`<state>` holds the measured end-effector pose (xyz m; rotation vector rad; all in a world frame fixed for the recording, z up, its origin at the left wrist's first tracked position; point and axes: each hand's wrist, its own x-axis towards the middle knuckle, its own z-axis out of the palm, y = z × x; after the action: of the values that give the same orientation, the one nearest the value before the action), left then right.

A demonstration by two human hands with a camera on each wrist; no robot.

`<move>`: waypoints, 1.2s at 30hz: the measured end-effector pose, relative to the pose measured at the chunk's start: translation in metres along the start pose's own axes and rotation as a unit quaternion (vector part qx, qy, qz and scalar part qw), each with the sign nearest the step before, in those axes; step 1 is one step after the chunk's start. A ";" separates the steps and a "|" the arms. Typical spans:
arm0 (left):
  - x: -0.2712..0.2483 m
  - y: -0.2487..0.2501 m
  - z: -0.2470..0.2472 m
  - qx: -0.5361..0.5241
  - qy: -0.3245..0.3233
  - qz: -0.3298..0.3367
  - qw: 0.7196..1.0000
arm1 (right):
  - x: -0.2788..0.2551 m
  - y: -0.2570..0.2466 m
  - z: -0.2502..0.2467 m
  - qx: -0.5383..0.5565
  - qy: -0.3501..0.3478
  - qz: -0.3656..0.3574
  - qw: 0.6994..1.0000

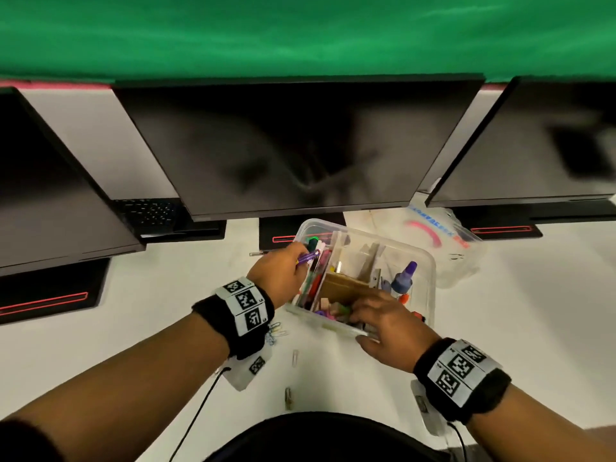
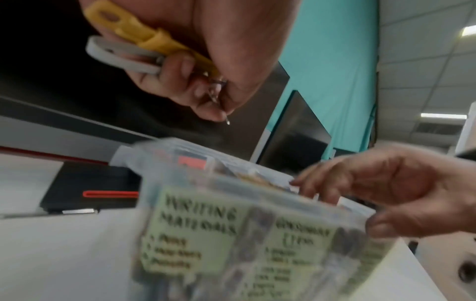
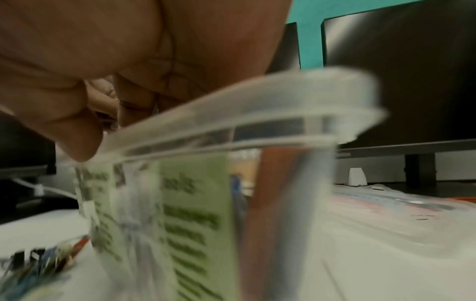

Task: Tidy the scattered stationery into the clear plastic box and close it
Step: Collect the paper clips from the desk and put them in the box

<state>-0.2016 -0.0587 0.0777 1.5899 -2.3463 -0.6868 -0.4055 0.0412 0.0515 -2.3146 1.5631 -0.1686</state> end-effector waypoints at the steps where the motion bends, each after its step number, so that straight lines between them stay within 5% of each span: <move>1: -0.001 0.006 0.008 0.001 -0.005 -0.003 1.000 | -0.008 0.005 0.000 -0.013 -0.008 0.001 1.000; 12: 0.006 0.035 0.043 0.043 0.039 0.002 0.998 | -0.024 0.026 0.007 -0.013 -0.095 -0.059 0.994; 20: 0.013 0.024 0.059 0.198 -0.026 0.001 0.980 | -0.018 0.022 0.007 0.000 -0.144 -0.093 0.985; 31: 0.018 0.034 0.063 0.210 -0.064 0.056 0.974 | -0.015 0.026 0.010 0.001 -0.163 -0.098 0.982; 36: 0.016 0.038 0.049 0.075 -0.031 0.050 0.995 | -0.015 0.024 0.005 0.015 -0.176 -0.095 0.980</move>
<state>-0.2596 -0.0495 0.0532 1.5159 -2.5579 -0.5563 -0.4309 0.0485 0.0397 -2.3144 1.1602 0.1634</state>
